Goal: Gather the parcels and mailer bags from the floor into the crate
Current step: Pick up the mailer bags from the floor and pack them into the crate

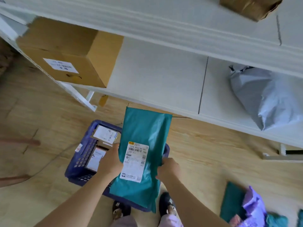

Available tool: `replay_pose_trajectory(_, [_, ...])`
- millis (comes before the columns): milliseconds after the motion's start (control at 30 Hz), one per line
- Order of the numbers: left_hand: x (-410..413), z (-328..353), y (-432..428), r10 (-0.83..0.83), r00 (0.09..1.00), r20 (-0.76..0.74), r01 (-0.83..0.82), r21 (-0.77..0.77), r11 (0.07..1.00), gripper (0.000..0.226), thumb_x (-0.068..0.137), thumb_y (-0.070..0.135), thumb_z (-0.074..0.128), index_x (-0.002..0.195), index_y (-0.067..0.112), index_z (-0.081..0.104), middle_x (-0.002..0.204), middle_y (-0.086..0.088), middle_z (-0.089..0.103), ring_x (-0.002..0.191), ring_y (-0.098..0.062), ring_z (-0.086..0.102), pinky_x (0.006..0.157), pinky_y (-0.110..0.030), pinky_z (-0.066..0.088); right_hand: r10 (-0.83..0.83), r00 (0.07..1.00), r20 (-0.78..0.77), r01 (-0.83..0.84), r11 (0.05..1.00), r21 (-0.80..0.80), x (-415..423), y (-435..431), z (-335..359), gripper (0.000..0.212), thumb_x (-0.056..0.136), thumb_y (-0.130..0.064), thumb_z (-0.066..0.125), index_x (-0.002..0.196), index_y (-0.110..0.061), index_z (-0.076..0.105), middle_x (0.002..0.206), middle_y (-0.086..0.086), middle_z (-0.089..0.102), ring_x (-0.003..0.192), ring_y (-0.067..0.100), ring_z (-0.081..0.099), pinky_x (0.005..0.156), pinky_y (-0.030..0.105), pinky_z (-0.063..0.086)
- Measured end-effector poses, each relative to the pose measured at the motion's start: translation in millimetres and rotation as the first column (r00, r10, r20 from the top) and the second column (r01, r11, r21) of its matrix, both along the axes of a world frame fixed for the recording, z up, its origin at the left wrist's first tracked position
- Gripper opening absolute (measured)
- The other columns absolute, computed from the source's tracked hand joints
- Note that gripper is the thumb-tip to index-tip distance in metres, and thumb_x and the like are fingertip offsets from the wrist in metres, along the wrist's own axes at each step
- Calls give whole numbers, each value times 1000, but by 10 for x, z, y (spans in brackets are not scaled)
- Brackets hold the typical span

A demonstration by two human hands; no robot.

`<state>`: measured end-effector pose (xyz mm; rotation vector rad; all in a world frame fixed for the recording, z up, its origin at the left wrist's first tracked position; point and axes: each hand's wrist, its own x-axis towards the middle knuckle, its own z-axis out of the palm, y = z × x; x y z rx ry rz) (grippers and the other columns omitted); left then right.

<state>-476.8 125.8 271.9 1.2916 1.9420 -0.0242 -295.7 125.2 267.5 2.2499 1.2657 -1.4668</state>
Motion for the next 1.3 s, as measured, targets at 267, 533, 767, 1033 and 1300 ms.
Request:
replay_pose_trajectory(267, [-103, -1322, -58, -117, 992, 56, 122, -93, 988, 51, 89, 4, 51, 136, 15, 37, 123, -5, 59, 104, -25, 60, 71, -29, 44, -251, 963, 94, 255, 966, -31, -273, -299, -1173, 28, 80, 1, 42, 96, -14, 58, 97, 8, 64, 90, 29, 59, 70, 29, 48])
replay_pose_trajectory(533, [-103, -2356, -266, -202, 977, 71, 210, -148, 966, 52, 86, 4, 58, 132, 14, 37, 112, -4, 61, 94, -22, 63, 73, -30, 50, -227, 968, 103, 230, 973, -20, -539, -550, -1972, 62, 83, 4, 38, 138, -23, 28, 111, 9, 62, 90, 29, 58, 68, 32, 44])
replay_pose_trajectory(767, [-36, -2903, -421, -284, 954, 96, 299, -250, 921, 47, 87, 12, 56, 130, 21, 40, 108, -2, 61, 99, -21, 61, 83, -32, 50, -250, 953, 170, 273, 953, -130, -584, -697, -2432, 75, 86, 1, 38, 150, -15, 1, 114, 9, 61, 81, 21, 53, 64, 30, 43])
replay_pose_trajectory(1033, [214, -3277, -372, -190, 977, 94, 205, -195, 959, 57, 88, 5, 55, 138, 20, 34, 110, -4, 66, 96, -22, 65, 84, -34, 53, 126, 988, 92, -115, 987, -116, -506, -577, -2695, 80, 87, 0, 46, 150, -29, 8, 157, 4, 4, 140, 27, 25, 99, 33, 43])
replay_pose_trajectory(1300, [80, -3252, -501, -705, 691, -162, 707, -56, 705, 107, 78, 27, 74, 150, 27, -6, 159, -2, 1, 147, -23, 10, 115, -43, 23, 504, 860, 75, -477, 848, -232, -444, -622, -2987, 93, 88, 7, 47, 149, -31, -13, 157, 14, -18, 146, 30, -13, 115, 38, 24])
